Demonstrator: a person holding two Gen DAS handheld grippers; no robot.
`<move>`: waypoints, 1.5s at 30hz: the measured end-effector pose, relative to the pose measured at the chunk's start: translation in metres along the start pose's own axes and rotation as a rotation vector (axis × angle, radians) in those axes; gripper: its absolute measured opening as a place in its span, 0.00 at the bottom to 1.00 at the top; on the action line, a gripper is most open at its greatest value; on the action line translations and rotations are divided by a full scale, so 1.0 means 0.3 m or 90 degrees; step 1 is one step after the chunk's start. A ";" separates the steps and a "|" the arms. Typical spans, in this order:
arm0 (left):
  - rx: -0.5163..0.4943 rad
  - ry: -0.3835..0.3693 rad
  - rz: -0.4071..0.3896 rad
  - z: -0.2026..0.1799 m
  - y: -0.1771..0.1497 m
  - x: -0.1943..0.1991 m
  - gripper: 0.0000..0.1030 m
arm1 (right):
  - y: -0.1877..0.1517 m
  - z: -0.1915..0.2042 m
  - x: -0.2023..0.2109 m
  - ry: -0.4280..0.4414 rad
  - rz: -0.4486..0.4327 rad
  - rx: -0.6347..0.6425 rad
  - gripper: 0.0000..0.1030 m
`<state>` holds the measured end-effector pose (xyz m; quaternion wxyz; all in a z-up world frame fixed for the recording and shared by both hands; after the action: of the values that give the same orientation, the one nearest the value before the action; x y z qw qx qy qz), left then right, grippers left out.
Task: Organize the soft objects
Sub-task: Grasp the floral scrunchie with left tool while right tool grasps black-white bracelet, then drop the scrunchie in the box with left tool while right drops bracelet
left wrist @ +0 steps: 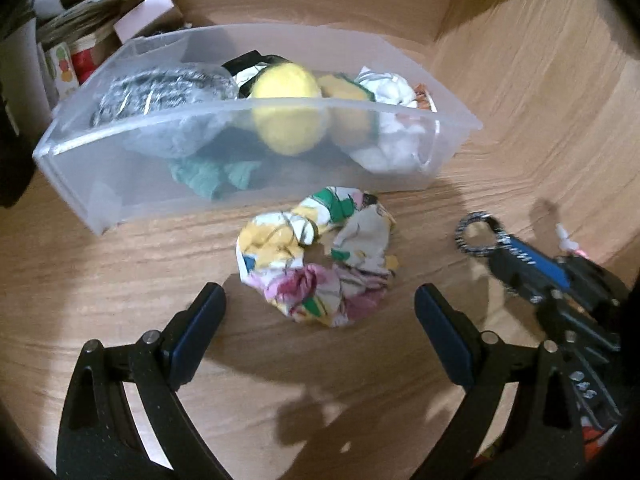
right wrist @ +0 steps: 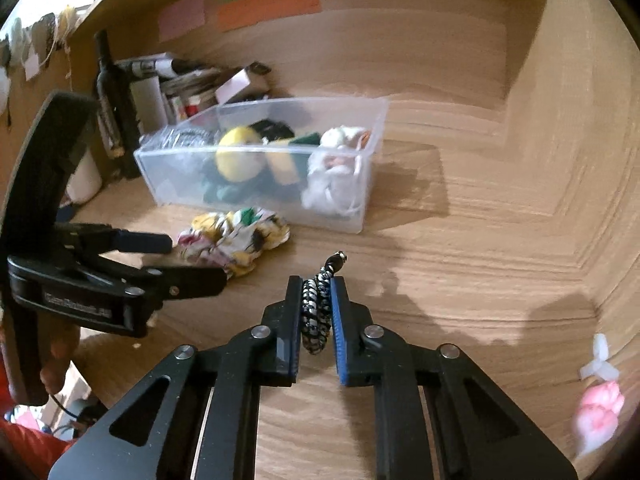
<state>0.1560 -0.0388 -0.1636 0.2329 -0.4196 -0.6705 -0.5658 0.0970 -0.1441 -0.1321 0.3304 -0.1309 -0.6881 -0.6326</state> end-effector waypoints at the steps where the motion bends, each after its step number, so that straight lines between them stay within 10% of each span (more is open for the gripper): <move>1: -0.006 0.000 0.004 -0.010 0.010 -0.009 0.90 | 0.004 -0.008 0.003 0.001 -0.003 -0.003 0.12; 13: -0.082 0.032 -0.021 -0.087 0.055 -0.041 0.25 | 0.057 -0.040 0.032 0.008 -0.040 -0.021 0.12; 36: -0.086 0.059 -0.277 -0.003 0.133 0.413 0.23 | 0.266 0.077 0.104 0.044 -0.155 0.019 0.12; 45: -0.046 0.048 -0.284 0.064 0.241 0.382 0.23 | 0.369 0.100 0.072 0.037 -0.181 0.030 0.12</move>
<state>0.1570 0.0143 -0.0376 0.1120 -0.2473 -0.7170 -0.6421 0.1384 -0.1024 -0.0312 0.2603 -0.0060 -0.7047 -0.6600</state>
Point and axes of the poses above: each gripper's, at about its wrist camera, not at the fingertips, and x roughly against the way its jaws point, z to its left, y to its top, the point moved 2 cm from there along -x, roughly the way its jaws point, and after that the axes turned 5 degrees about -y, right-handed, at the moved point
